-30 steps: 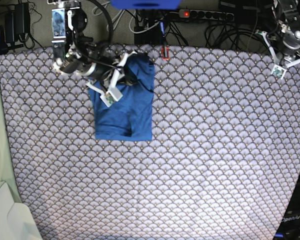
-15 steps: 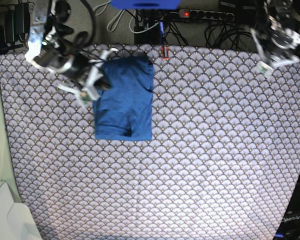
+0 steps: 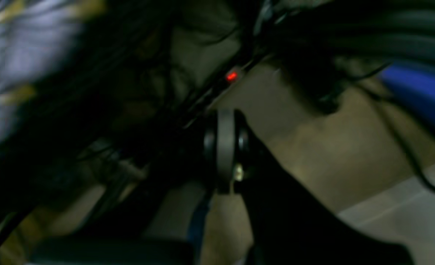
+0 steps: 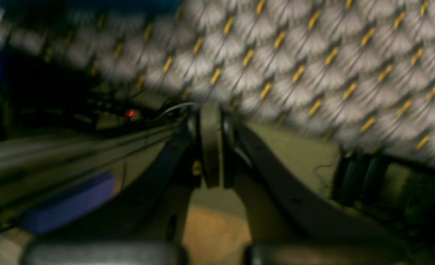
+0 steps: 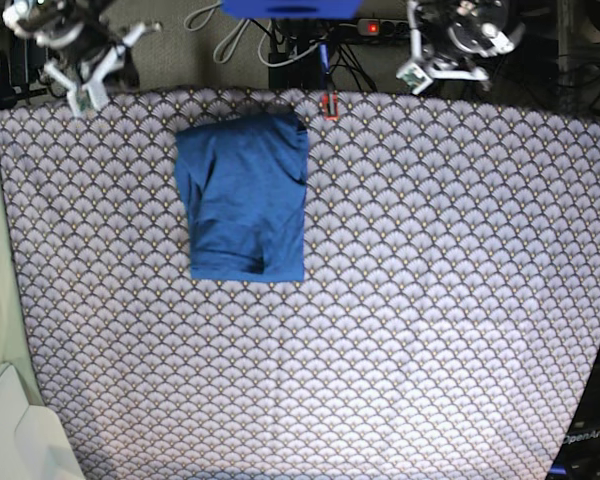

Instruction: Fold the T-shirt properly

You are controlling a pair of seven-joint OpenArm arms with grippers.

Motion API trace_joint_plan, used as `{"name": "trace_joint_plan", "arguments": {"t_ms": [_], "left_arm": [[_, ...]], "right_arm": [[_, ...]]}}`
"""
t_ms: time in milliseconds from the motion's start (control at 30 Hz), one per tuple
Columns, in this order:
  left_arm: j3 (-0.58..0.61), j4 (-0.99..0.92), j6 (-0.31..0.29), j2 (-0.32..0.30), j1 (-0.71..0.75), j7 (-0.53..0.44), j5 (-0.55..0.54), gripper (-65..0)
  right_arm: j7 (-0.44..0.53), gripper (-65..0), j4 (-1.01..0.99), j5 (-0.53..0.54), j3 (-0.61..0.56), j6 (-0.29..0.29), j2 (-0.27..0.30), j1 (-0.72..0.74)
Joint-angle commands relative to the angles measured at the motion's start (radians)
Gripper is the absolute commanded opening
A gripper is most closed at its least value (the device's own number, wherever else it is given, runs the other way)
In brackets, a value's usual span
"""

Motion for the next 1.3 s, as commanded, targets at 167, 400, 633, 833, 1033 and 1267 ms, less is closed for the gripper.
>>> {"name": "trace_joint_plan", "arguments": {"t_ms": [167,400,633,833,1033,1267], "left_arm": [[0.044,-0.318,0.021,-0.034,-0.014,-0.246,-0.009,-64.8],[0.095,-0.878,0.038,-0.071,-0.171,-0.562,-0.187,-64.8],[0.159,-1.317,0.188,-0.062,-0.341,-0.797,-0.200,-64.8],[0.148,-1.550,0.374,-0.003,-0.471,-0.846,-0.204,-64.8],[0.135,-1.619,0.702,0.067,-0.513,-0.853,-0.229,-64.8],[0.079,-1.627,0.794,0.107,-0.546,-0.847,-0.342,-64.8]], "right_arm": [[0.084,-65.0,-0.265,0.009,0.061,0.003,0.002,-0.030],[0.403,-65.0,-0.875,-0.120,0.027,0.003,0.007,0.084],[0.813,-65.0,-1.585,-0.264,0.022,0.003,0.070,0.321],[1.007,-65.0,-1.743,-0.431,-0.076,-0.399,0.071,0.404],[1.017,-65.0,-1.749,-0.471,-0.211,-0.906,0.022,0.450],[1.009,-65.0,-1.755,-0.471,-0.328,-1.059,-0.036,0.480]]}}
